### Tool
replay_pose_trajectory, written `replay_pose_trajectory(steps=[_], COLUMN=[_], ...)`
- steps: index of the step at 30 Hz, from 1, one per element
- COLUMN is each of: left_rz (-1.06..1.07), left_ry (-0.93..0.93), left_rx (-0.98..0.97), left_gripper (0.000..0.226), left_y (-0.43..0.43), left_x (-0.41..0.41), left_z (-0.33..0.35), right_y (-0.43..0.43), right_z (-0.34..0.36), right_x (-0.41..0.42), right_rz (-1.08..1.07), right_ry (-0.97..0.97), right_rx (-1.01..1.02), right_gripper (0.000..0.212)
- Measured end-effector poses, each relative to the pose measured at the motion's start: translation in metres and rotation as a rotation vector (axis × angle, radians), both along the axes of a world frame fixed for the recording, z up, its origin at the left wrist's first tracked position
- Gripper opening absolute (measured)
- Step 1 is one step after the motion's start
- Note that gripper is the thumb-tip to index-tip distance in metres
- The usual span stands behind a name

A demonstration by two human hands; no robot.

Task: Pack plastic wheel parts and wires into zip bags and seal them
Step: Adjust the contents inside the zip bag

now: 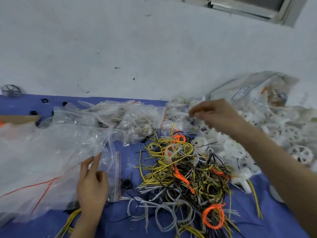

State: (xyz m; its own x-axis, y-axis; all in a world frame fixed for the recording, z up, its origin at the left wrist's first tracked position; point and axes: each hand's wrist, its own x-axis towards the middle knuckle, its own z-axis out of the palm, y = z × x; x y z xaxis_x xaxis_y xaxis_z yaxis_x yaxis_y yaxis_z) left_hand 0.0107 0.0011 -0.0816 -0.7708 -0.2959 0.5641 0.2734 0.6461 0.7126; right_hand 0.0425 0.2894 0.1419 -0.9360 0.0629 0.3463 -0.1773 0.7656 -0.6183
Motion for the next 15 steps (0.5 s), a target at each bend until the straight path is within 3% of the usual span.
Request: replay_pose_trajectory(steps=[3,5,11,15], left_rz=[-0.013,-0.012,-0.021,-0.090], left_ry=[0.004,0.007,0.037,0.078], left_rx=[-0.024,-0.032,-0.041,-0.061], left_gripper=[0.055,0.054,0.054,0.051], left_y=[-0.001,0.000,0.002,0.010], left_x=[0.000,-0.001,0.000,0.003], left_z=[-0.003,-0.004,-0.001,-0.002], right_y=[-0.006,-0.012,-0.022,-0.016], right_z=[-0.058,-0.090,-0.134,-0.121], right_x=[0.016,0.025,0.032,0.029], right_rz=[0.094,0.129,0.147,0.105], right_ry=[-0.222,-0.330,-0.544,-0.497], right_rx=[0.403,0.516,0.478,0.228], right_gripper=[0.010,0.013,0.024,0.020])
